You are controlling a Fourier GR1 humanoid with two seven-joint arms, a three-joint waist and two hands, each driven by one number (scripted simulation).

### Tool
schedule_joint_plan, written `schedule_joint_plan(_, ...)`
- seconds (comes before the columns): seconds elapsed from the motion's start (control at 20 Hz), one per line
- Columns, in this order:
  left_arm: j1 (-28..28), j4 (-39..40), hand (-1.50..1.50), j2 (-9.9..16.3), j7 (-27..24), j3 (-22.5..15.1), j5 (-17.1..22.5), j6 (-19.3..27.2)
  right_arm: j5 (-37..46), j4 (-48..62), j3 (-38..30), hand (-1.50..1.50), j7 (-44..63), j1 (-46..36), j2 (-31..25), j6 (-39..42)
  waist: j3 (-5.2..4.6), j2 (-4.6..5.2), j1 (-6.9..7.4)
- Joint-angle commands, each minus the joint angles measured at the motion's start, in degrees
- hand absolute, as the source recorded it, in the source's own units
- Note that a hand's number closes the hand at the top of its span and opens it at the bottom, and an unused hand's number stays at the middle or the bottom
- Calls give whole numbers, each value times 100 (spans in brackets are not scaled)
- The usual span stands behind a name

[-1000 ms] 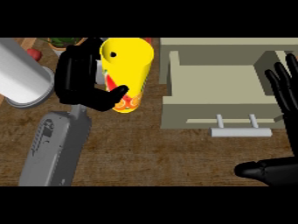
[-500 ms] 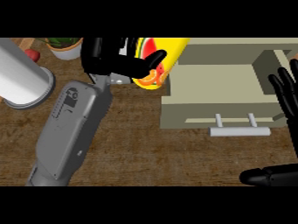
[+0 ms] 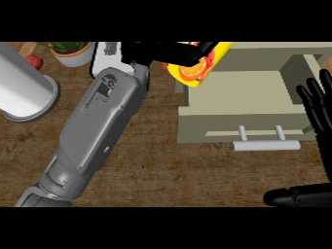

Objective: Pick up the cup, place it into the drawer and close the drawer

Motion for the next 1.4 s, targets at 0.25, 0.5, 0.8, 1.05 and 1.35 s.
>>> schedule_joint_plan(0.25, -878, 1757, 150, -2, -880, -827, 975, 643, 53, 568, -29, -150, -367, -283, 30, 65, 3, 54, -192)
schedule_joint_plan(0.5, -1068, 2327, 150, -2, -871, -976, 1326, 530, -434, 162, -348, -150, -197, 13, -236, 345, 3, 35, -180)
schedule_joint_plan(0.8, -1442, 3004, 150, -2, -1069, -1624, 1676, 619, -104, 312, 44, -150, -108, -264, -43, 170, 4, 84, -352)
schedule_joint_plan(1.05, -1464, 3263, 150, -3, -1233, -2003, 1859, 677, -296, 364, -115, -150, 109, -601, -199, 191, 3, 103, -423)
schedule_joint_plan(1.35, -1758, 3584, 150, -2, -803, -2563, 1823, 951, -361, 486, -89, -150, -189, -410, -207, 419, 11, 126, -531)
